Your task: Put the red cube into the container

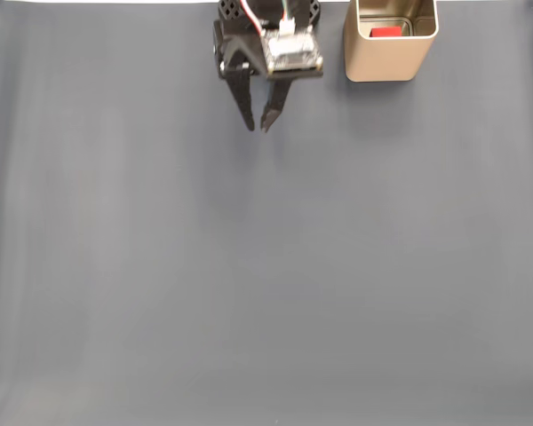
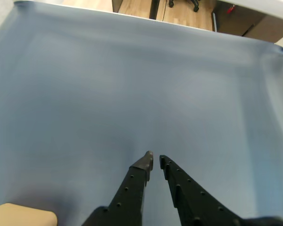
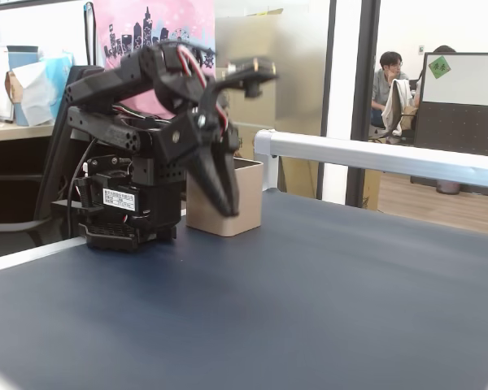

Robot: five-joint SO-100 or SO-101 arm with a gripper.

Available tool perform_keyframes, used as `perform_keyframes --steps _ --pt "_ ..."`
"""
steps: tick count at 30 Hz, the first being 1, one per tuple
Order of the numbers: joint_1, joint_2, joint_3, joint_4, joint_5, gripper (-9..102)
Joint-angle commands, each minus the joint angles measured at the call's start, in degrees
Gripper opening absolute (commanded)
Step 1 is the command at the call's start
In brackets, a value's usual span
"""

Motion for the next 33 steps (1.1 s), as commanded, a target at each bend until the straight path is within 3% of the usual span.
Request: perform_keyframes --steps 1,15,21,33 --pt "1.23 3.34 4.31 -3.34 2.20 0" --pt "1.49 16.00 17.75 -2.81 9.05 0" --pt "5.54 19.16 21.09 1.58 6.77 0" --pt "2.55 19.95 21.18 11.87 6.94 0"
